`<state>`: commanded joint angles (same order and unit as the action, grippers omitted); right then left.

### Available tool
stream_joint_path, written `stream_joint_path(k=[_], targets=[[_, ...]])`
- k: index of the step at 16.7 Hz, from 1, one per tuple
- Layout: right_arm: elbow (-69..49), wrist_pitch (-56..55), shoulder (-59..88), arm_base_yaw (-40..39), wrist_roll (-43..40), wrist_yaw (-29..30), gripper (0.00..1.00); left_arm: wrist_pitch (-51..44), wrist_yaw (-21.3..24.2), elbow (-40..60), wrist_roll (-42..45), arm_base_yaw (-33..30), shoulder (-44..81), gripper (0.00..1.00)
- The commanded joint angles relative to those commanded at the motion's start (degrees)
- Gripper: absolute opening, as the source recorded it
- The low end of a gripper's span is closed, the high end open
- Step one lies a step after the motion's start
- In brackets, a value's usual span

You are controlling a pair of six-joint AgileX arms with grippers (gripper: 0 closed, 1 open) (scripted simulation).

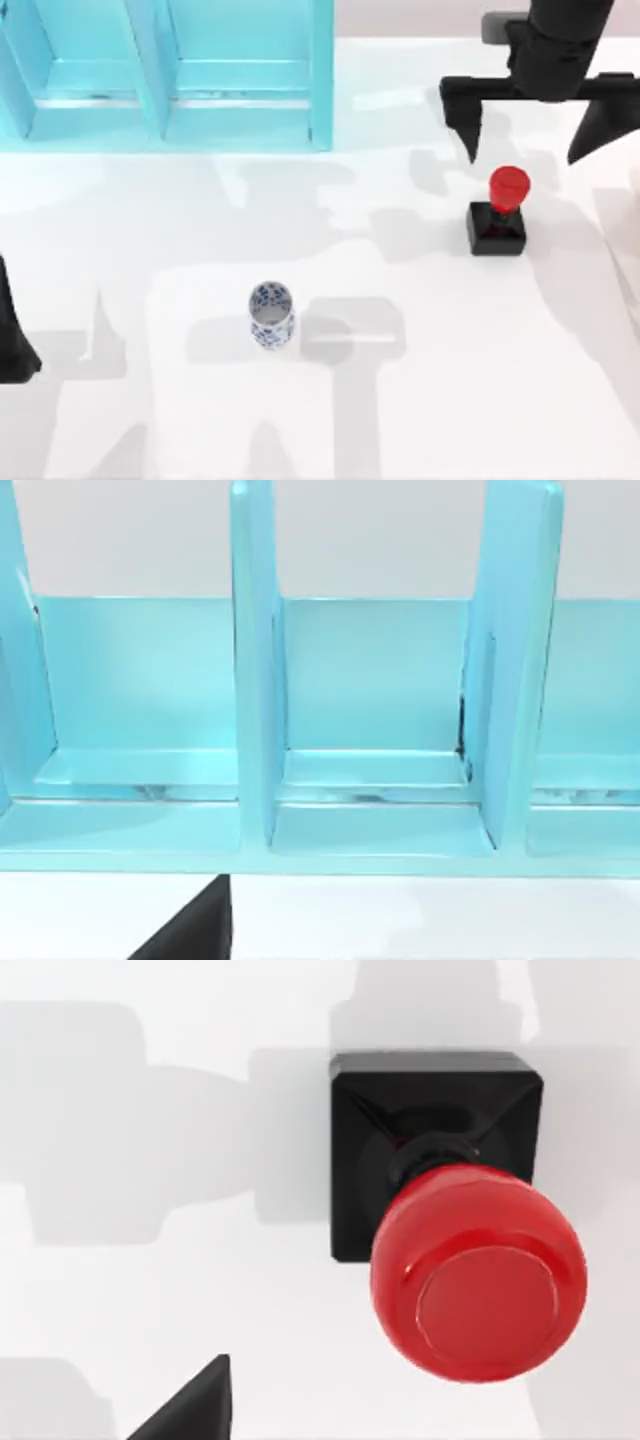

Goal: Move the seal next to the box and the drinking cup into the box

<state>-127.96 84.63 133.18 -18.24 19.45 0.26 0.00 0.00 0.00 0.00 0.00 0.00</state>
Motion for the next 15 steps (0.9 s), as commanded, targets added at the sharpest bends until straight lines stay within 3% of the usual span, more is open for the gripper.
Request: stream_joint_path(k=[7, 15], targets=[[0.76, -0.89, 0.30, 0.15, -0.08, 0.00, 1.00, 0.00, 0.00, 0.00, 0.00, 0.00, 0.00, 1.00], [16.96, -17.32, 0.52, -0.15, 0.15, 0.00, 1.00, 0.00, 0.00, 0.00, 0.00, 0.00, 0.00, 1.00]])
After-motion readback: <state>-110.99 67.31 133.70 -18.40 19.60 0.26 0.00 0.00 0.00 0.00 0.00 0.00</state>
